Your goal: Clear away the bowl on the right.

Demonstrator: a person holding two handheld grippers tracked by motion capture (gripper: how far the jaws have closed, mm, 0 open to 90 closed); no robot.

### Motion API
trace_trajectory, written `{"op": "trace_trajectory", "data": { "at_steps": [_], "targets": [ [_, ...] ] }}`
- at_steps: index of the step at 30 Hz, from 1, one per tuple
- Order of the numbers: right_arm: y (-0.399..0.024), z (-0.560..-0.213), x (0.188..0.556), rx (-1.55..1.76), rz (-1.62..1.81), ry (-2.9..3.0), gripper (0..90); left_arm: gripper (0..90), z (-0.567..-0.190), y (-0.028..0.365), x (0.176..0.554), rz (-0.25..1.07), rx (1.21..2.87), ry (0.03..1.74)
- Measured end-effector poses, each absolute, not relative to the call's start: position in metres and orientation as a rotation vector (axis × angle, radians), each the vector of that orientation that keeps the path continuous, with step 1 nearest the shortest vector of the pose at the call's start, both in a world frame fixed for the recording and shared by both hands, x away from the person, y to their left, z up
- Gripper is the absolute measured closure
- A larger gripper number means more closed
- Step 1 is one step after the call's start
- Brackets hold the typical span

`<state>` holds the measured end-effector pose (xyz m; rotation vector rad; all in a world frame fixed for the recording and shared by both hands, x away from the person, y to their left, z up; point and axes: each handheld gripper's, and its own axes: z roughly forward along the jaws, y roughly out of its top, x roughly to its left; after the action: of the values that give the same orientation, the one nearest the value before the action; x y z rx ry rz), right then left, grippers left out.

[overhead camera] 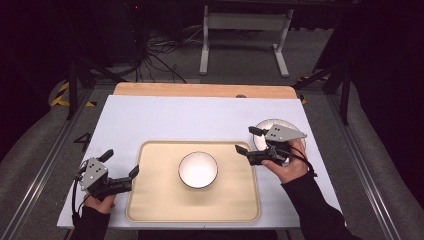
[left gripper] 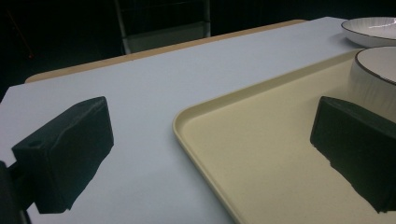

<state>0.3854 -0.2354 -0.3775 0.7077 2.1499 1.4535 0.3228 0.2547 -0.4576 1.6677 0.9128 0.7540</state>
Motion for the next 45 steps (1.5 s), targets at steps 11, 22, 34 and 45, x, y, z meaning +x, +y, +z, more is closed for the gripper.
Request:
{"op": "trace_trajectory", "data": {
  "at_steps": [11,22,34,45],
  "targets": [
    [-0.252,-0.393,0.376,0.709,1.512,2.023,23.3,0.1,-0.457,0.256,0.322,0.747,1.666,0.914],
    [-0.259,-0.418,0.372,0.702,1.523,2.007,26.0,0.1,-0.457,0.256,0.322,0.741,1.656,0.916],
    [-0.266,-0.436,0.365,0.747,1.486,1.961,24.8,0.1,-0.457,0.256,0.322,0.740,1.656,0.916],
    [-0.273,-0.448,0.361,0.807,1.477,1.965,23.9,0.1,-0.457,0.256,0.323,0.736,1.651,0.918]
  ]
}}
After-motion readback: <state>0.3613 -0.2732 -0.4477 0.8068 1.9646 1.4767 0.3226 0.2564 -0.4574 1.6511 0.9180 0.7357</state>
